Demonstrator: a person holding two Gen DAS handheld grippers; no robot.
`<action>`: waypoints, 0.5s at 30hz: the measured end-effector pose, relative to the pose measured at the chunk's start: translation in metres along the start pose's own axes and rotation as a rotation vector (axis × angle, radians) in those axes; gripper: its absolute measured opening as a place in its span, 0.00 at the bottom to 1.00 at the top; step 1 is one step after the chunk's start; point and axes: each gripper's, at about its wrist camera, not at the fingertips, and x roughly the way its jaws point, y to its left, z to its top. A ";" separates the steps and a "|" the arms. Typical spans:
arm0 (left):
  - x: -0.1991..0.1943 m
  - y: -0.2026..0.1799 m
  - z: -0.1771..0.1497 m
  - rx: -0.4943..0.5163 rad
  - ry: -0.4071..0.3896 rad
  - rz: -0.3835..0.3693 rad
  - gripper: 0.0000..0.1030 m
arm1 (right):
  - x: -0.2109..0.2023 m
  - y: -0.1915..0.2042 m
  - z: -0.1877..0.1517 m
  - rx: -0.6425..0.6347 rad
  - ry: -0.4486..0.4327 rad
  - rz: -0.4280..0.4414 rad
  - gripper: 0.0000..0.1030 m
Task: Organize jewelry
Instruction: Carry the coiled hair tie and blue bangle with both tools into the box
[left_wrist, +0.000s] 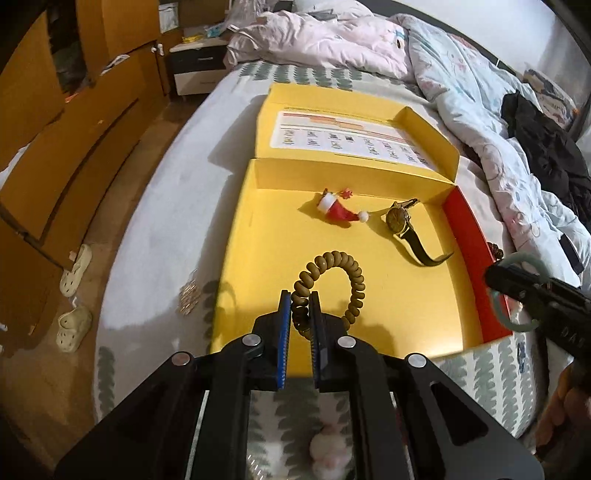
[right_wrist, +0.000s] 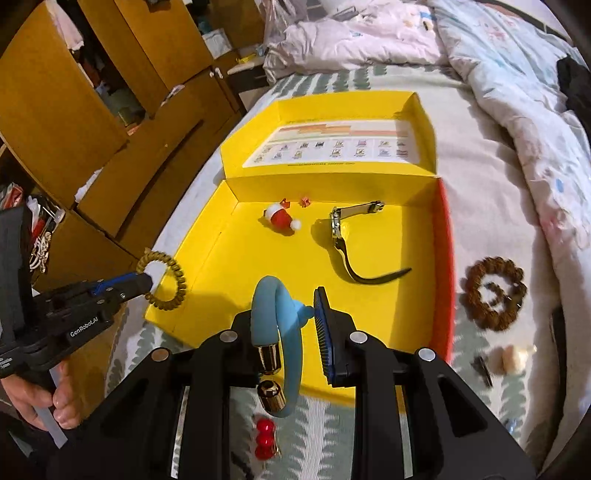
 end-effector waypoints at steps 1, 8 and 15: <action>0.005 -0.002 0.003 0.002 0.007 0.000 0.09 | 0.006 0.001 0.002 -0.003 0.008 -0.002 0.24; 0.049 -0.013 0.018 0.013 0.082 0.002 0.09 | 0.059 -0.006 0.017 -0.018 0.095 -0.008 0.24; 0.083 -0.007 0.030 0.000 0.138 0.009 0.09 | 0.099 -0.014 0.028 -0.039 0.155 -0.035 0.24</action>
